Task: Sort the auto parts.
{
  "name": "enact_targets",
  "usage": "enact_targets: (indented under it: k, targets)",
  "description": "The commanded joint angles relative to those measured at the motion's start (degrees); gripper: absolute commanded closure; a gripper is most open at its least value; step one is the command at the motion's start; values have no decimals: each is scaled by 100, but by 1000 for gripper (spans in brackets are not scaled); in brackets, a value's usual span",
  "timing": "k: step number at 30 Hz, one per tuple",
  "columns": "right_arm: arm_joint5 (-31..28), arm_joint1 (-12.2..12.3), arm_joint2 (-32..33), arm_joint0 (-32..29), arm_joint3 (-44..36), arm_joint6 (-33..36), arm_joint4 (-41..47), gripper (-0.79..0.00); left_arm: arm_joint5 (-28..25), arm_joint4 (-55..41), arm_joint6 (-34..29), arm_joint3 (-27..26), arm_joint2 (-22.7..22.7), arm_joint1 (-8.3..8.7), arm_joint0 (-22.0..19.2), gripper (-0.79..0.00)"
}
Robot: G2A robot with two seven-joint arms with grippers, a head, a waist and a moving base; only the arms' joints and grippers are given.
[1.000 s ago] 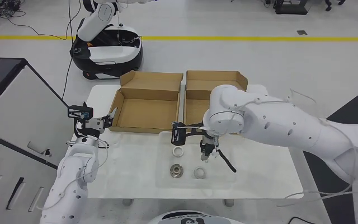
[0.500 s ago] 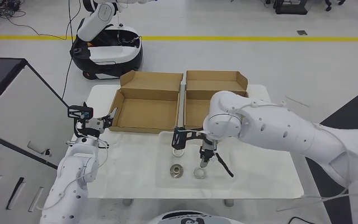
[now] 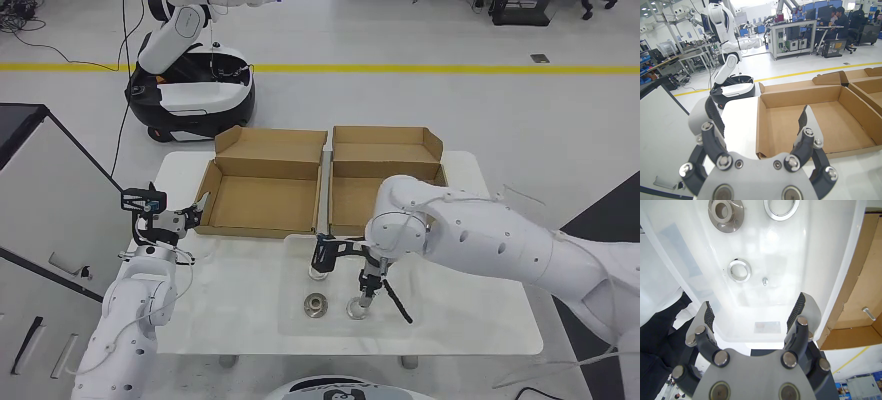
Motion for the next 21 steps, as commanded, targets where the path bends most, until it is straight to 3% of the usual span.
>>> enact_targets:
  k: [1,3,7,11,21]
  targets:
    - [4,-8,0,-42,19,0,-23,-763,0,0,0,0,0,0,0,-785]
    - [4,-17,1,-88,43,-2,-33,-723,0,0,0,0,0,0,0,-785]
    - [-26,-31,0,-201,124,-41,-90,-545,0,0,0,0,0,0,0,-785]
    - [-32,-43,4,-307,215,-67,-162,-425,0,0,0,0,0,0,0,-785]
    - [56,-99,13,-451,365,-56,-540,-376,0,0,0,0,0,0,0,-785]
